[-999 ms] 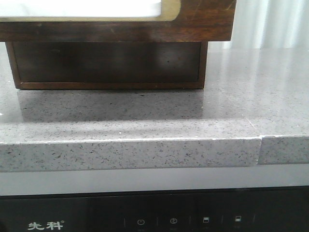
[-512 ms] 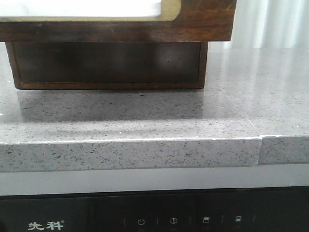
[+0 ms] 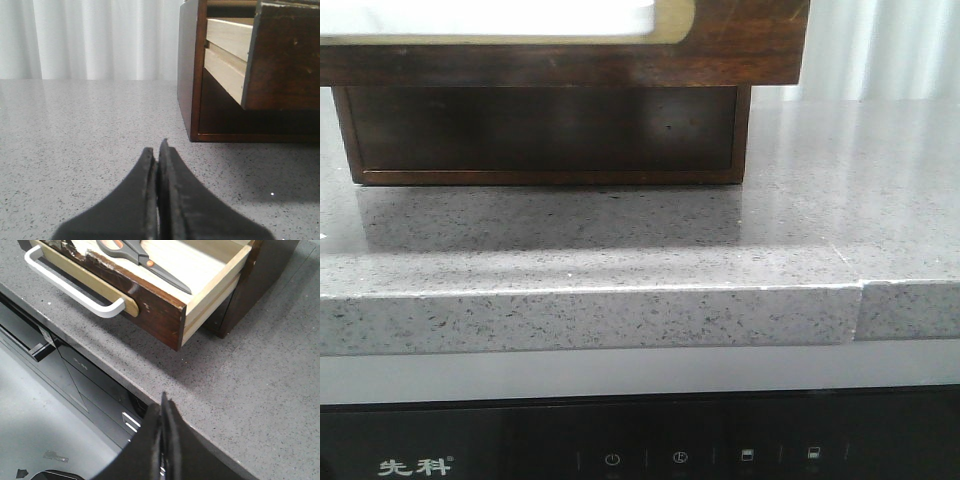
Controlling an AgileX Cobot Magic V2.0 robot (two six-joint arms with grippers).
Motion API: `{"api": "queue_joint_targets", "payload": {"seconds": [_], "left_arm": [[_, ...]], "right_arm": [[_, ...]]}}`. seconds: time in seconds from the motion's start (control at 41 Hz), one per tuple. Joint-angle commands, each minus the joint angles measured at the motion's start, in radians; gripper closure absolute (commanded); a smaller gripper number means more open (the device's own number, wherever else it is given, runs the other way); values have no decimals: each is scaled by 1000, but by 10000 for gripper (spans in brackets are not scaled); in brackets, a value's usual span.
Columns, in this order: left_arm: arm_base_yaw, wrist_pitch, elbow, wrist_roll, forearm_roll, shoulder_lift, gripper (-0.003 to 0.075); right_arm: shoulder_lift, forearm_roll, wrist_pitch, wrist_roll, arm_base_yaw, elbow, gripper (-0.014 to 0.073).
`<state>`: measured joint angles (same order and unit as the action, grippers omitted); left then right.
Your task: Put scissors in drawer with both arms
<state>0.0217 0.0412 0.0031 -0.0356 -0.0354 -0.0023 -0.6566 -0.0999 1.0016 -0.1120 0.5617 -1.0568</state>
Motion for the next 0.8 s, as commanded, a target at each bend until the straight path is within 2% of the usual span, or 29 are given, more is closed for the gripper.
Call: {"api": "queue_joint_targets", "payload": {"seconds": [0.0, 0.317, 0.39, 0.536, 0.78], "left_arm": [[5, -89, 26, 11, 0, -21, 741], [5, -89, 26, 11, 0, -21, 741], [5, -89, 26, 11, 0, -21, 741], [5, -89, 26, 11, 0, -21, 741], [5, -89, 26, 11, 0, -21, 741]], "right_arm": [[-2, -2, -68, 3, -5, -23, 700], [-2, -1, -67, 3, -5, -22, 700], [10, 37, -80, 2, -14, -7, 700], [76, 55, -181, 2, -163, 99, 700], [292, 65, -488, 2, -450, 390, 700]]}}
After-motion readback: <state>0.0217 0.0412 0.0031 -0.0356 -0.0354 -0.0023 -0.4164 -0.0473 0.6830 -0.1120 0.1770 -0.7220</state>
